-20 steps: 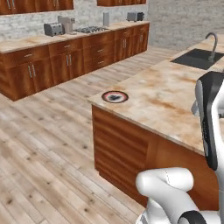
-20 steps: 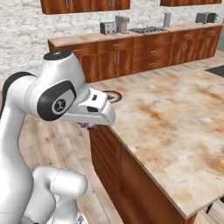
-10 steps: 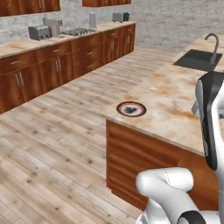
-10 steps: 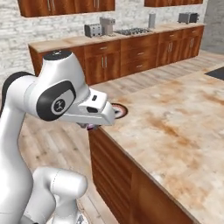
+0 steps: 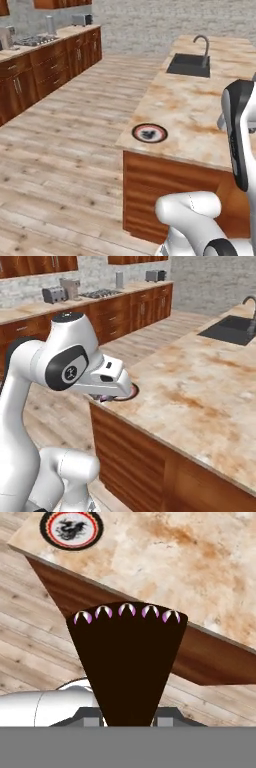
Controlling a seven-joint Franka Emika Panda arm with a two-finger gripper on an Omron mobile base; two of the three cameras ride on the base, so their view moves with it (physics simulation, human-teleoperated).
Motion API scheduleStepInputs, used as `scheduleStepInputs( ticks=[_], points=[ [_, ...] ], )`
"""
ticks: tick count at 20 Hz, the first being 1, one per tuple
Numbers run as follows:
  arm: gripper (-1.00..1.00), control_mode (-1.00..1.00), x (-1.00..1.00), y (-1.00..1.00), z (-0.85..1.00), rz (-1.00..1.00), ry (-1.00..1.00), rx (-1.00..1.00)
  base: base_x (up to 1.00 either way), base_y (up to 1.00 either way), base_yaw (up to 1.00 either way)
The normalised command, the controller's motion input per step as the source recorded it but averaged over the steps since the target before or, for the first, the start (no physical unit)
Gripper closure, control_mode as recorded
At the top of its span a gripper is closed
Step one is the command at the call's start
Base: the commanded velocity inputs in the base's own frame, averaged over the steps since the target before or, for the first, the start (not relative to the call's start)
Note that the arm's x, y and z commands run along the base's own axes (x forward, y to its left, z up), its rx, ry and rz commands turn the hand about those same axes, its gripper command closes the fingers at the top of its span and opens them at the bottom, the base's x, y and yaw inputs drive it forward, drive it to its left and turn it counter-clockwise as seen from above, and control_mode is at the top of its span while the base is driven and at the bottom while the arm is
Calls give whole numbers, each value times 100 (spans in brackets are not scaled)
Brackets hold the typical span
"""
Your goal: Take the baked cake out of the oven and place it on the plate for cooling. Then close the oven door.
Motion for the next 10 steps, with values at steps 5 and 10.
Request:
scheduleStepInputs(
  ticks=[5,10],
  points=[
    [100,100,0,0,0,0,0,0,14,92,-55],
    [100,100,0,0,0,0,0,0,24,100,-44]
  ],
)
